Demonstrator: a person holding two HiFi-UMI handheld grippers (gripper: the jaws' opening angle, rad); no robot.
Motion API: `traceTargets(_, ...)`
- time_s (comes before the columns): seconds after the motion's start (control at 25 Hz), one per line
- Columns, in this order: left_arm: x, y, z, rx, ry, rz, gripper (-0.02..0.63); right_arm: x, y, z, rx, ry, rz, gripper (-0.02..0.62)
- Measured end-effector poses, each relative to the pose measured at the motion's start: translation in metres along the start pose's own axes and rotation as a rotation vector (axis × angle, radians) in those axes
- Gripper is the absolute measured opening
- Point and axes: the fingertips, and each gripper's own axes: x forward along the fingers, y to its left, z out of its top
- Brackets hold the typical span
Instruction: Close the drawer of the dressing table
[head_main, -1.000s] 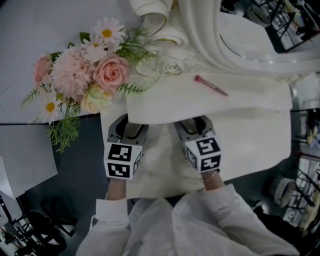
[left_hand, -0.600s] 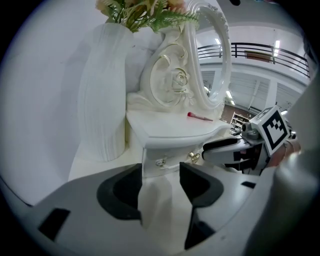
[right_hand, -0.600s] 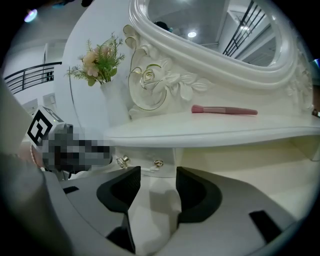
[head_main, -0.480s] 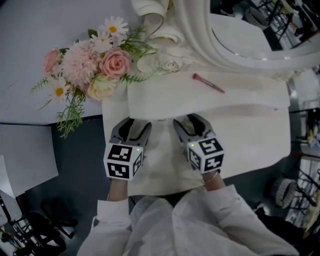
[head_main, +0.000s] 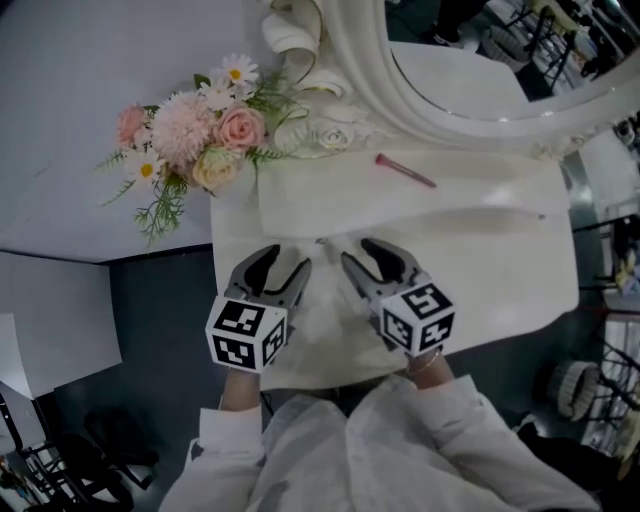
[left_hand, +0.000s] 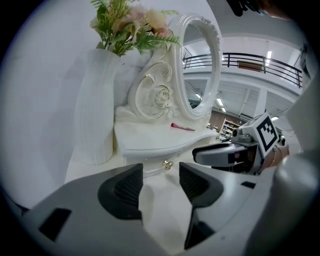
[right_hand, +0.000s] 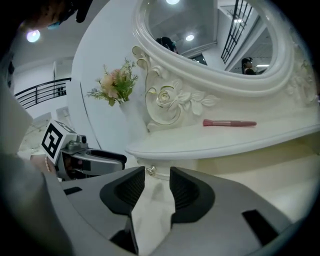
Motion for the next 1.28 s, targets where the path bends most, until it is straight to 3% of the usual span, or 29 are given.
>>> traceTargets(0.08,-0.004,-0.006,0.006,0.008,-0.012,-0.015,0.229,-0.006,0.004,0.007,-0.016,-0.021,-0.003,0.114)
traceTargets(0.32,-0.016,-0.020,0.021,0.032,-0.037,-0.040,0.180,-0.023,0.021,0.029,-0.038,-0.075,0.040,0.045)
traceTargets(0.52,-0.027,-0.030,0.036,0.047,-0.097,-0.061,0.068,-0.038,0.034,0.047,-0.059,-0.129,0.062,0.027)
traceTargets(0.72,-0.043,-0.047,0.050,0.065,-0.140,-0.085,0.025,-0.053,0.045,0.063,-0.121,-0.161,0.061,0.008)
traceTargets(0.88,-0.054,-0.052,0.060,0.088,-0.133,-0.050,0.015,-0.062,0.051,0.068,-0.164,-0.142,0.051,0.008)
traceTargets(1.28,-0.072,-0.069,0.083,0.179,-0.176,-0.045,0.006,-0.085,0.063,0.080,-0.226,-0.175,0.056,0.008)
